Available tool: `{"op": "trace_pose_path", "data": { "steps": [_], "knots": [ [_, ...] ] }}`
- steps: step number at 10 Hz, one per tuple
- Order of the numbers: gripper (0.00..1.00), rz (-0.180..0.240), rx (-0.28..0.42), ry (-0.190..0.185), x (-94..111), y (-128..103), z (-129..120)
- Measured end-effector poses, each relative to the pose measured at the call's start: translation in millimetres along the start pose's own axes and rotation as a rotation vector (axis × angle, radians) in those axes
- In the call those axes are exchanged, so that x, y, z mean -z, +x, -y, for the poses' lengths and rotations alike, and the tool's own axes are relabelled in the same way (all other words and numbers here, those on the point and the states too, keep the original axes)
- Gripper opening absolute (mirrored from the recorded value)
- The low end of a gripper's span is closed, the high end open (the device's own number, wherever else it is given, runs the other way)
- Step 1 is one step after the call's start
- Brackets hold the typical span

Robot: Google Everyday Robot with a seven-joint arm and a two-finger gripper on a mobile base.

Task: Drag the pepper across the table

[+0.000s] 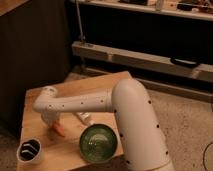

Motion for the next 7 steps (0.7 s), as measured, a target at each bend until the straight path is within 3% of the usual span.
{"op": "trace_pose_path", "data": {
  "steps": [7],
  "knots": [
    [0.04,-0.027,0.015,-0.006,-4.7,35.6,-7.1]
  ]
}}
